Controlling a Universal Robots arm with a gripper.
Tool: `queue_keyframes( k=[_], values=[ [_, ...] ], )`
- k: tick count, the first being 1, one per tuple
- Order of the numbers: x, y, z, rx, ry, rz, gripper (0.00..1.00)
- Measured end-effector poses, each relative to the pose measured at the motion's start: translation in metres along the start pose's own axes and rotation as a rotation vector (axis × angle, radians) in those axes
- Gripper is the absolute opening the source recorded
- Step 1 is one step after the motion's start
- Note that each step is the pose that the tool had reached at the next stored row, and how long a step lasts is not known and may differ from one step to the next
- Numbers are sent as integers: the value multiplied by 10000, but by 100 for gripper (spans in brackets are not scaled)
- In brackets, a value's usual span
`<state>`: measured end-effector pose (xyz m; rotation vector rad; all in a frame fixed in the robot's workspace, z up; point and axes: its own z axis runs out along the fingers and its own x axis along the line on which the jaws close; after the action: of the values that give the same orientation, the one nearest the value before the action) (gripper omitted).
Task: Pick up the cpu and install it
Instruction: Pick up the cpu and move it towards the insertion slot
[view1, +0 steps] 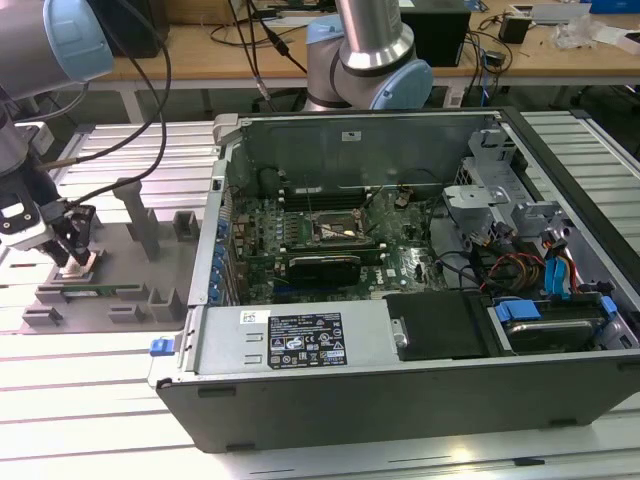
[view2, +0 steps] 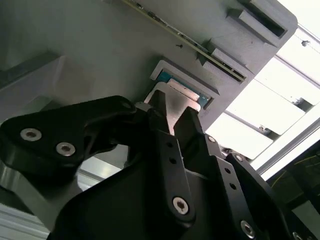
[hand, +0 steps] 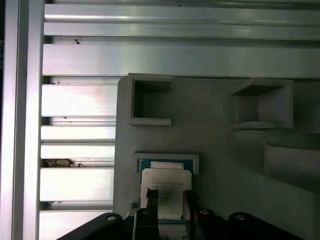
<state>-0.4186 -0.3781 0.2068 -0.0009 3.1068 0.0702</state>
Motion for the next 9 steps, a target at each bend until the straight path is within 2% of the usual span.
queue_keyframes(
  k=[1,5,9],
  values=[
    [0,0,0,0,-1,0,36],
    [0,0,2,0,-1,0,60],
    [0,0,4,0,-1,-1,60]
  ],
)
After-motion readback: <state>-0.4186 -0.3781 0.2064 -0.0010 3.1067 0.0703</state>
